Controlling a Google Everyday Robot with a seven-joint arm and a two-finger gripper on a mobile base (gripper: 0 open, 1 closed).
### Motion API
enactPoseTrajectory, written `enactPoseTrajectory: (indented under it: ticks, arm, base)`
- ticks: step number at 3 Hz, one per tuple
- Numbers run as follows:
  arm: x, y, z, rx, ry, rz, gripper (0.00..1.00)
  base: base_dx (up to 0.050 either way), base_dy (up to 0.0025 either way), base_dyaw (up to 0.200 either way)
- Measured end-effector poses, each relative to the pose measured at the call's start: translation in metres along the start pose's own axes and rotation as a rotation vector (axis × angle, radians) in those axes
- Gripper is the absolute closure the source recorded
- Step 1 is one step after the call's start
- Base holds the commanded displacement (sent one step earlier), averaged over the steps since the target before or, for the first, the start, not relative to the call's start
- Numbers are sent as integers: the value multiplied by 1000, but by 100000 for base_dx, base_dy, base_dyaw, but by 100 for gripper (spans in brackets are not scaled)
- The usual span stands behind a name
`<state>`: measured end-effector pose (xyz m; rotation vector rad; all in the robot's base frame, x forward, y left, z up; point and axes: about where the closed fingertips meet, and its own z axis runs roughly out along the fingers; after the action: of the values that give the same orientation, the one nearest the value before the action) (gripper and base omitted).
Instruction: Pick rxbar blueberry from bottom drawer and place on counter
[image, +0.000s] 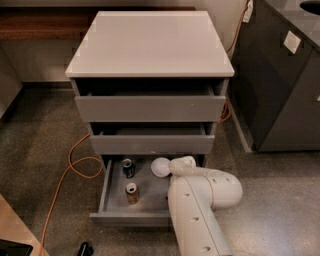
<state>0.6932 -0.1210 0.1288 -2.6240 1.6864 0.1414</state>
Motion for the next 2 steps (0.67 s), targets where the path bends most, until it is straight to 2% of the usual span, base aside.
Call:
enactPoseTrajectory:
  ticks: [1,2]
  arm:
    - [4,0,-2,-1,-7,26,88]
    - [6,-1,-10,24,-35,91,100]
  base:
    - [0,0,0]
    - [0,0,0]
